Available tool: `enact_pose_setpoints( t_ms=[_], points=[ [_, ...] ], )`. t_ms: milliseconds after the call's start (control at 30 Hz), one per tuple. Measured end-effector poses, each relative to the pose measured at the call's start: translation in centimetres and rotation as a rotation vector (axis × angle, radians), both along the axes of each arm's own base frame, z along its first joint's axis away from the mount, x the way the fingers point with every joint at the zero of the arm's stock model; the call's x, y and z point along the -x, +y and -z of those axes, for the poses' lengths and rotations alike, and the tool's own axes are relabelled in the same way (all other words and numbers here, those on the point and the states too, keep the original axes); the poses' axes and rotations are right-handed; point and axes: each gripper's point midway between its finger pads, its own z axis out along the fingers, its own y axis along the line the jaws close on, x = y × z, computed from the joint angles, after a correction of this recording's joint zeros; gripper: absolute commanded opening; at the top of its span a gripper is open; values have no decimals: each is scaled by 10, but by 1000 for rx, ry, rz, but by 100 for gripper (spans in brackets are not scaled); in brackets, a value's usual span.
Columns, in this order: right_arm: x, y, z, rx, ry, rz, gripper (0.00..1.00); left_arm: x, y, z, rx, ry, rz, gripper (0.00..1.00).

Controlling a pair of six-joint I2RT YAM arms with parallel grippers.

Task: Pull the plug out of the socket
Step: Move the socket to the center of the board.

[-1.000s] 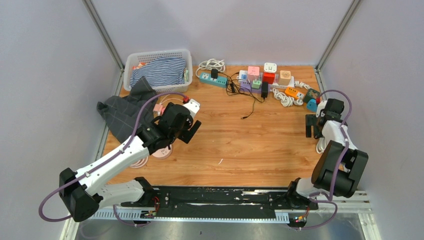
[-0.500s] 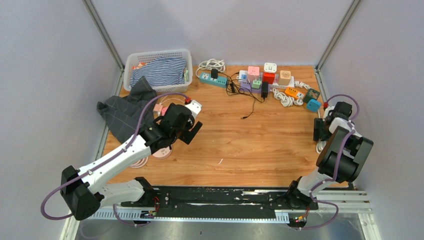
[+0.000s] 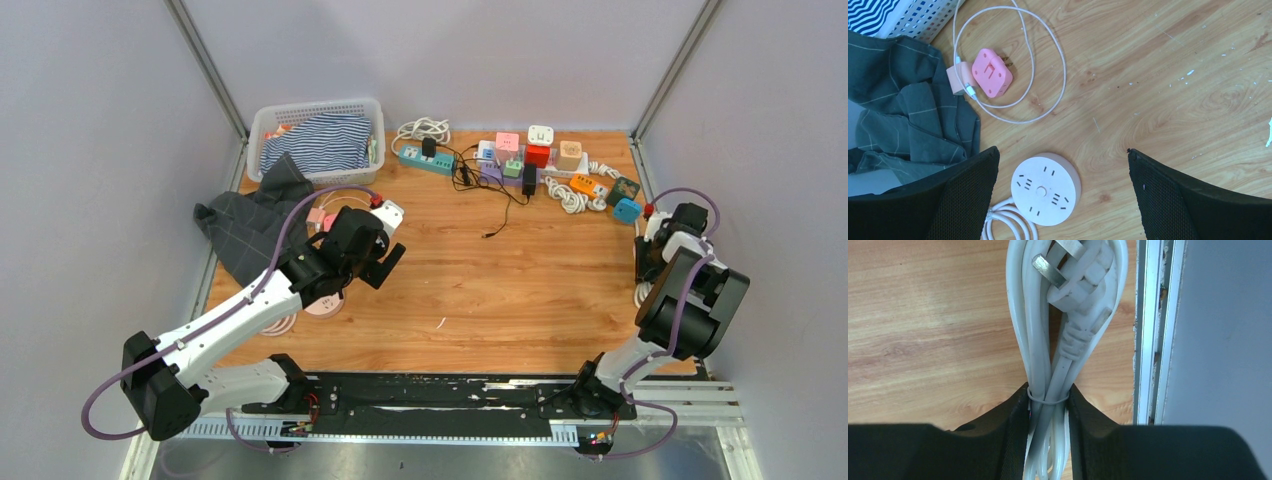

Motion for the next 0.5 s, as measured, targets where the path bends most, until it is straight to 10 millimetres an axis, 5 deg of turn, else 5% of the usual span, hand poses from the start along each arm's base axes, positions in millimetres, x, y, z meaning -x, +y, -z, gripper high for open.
enact_pose_setpoints(
  t_ms=[200,500],
  points=[
    [4,29,-10,-109,-22,-118,0,0,0,0,1,1,1,100],
    [2,79,-67,-248,-160,-342,0,0,0,-1,3,-1,1,100]
  ],
)
